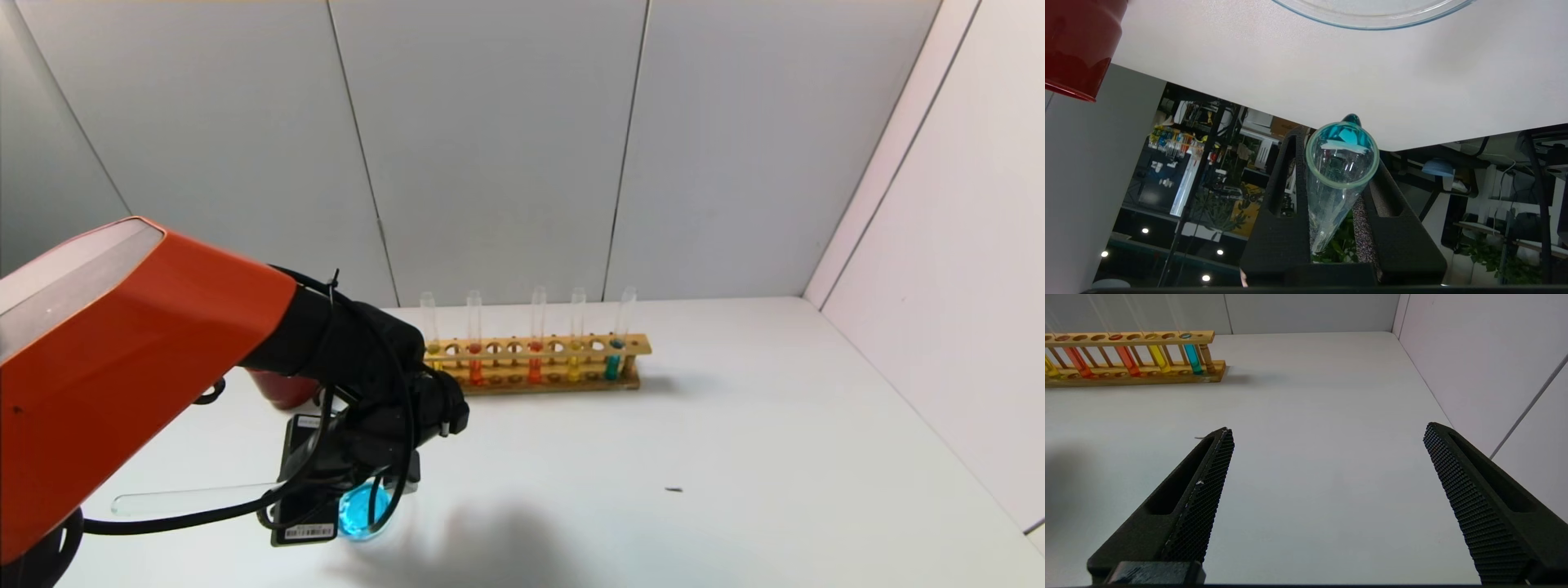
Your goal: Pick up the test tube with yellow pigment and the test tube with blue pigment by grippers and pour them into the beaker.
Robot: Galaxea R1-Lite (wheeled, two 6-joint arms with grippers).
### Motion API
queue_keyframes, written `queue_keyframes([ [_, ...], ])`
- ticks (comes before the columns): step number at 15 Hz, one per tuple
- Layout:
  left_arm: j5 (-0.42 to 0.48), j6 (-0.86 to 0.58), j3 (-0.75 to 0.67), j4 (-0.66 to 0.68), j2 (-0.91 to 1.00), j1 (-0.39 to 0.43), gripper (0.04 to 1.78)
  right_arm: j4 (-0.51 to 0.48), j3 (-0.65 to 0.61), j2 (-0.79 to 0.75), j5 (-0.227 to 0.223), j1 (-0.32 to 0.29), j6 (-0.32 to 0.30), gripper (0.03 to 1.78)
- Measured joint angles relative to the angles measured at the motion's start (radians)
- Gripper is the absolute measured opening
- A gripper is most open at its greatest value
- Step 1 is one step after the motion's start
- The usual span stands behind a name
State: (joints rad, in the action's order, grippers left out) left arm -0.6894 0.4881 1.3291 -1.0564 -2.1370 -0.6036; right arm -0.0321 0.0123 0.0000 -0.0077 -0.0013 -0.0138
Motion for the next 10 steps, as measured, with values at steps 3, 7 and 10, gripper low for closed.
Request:
queue_keyframes([
  [3,-0.005,0.001,0.005,-0.006,-0.015,-0.008,0.34,0.000,0.000,0.000,0.000,0.000,0.000,1.70],
  [7,-0.006,-0.002,0.019,-0.023,-0.029,-0.013,0.34,0.000,0.000,0.000,0.000,0.000,0.000,1.70],
  [10,-0.006,-0.001,0.022,-0.023,-0.031,-0.014,0.34,0.000,0.000,0.000,0.000,0.000,0.000,1.70],
])
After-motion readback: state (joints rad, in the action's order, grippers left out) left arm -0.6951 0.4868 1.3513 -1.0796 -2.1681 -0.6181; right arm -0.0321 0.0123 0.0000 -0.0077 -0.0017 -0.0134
